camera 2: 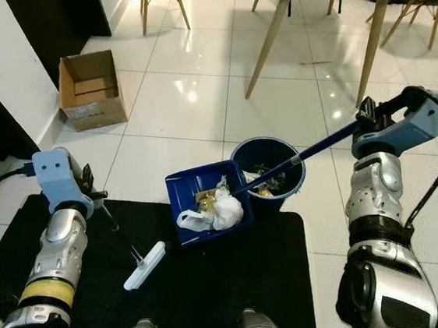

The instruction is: Sweep floor

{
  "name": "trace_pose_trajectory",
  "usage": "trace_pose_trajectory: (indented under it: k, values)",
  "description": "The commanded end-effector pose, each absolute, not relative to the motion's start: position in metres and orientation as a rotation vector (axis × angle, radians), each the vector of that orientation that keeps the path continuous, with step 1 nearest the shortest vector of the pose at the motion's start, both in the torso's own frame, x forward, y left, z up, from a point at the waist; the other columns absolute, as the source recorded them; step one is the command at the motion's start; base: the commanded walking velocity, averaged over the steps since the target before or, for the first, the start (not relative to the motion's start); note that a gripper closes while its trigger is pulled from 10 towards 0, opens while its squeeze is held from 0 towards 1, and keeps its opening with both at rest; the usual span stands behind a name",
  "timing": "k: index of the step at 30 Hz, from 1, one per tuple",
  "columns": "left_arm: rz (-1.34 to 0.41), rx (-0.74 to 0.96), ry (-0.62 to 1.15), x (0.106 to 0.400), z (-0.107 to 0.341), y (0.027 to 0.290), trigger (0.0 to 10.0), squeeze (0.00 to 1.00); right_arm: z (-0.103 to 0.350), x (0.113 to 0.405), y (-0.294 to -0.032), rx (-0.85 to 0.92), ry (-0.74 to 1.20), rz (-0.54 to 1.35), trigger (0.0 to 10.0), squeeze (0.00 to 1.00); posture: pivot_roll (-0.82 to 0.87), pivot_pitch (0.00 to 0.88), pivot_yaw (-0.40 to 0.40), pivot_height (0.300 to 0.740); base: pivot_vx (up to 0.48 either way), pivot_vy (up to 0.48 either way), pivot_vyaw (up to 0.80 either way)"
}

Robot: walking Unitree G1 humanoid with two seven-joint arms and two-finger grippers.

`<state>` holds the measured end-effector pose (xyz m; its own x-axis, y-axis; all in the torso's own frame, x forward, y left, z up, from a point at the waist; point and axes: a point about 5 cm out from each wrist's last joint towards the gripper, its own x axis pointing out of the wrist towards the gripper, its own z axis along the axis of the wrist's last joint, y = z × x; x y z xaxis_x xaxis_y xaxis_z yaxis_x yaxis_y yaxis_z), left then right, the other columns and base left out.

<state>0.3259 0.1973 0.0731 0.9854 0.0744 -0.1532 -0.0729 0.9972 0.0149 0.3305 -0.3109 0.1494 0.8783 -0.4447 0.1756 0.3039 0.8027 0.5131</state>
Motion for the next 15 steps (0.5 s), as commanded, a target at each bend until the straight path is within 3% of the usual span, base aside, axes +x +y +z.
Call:
trace_pose_trajectory:
  k: [1,15]
  values:
    - [0.076,0.017,0.135,0.327,0.076,0.199,10.0,0.00,0.178,0.333,-0.316,0.531,-0.437,-0.392,10.0,0.00,0.02,0.017,0.006,0.740,0.000,-0.480,0.00]
    - [0.096,0.033,0.140,0.327,0.076,0.204,10.0,0.00,0.227,0.337,-0.345,0.562,-0.563,-0.404,10.0,0.00,0.02,0.020,-0.002,0.740,0.000,-0.480,0.00]
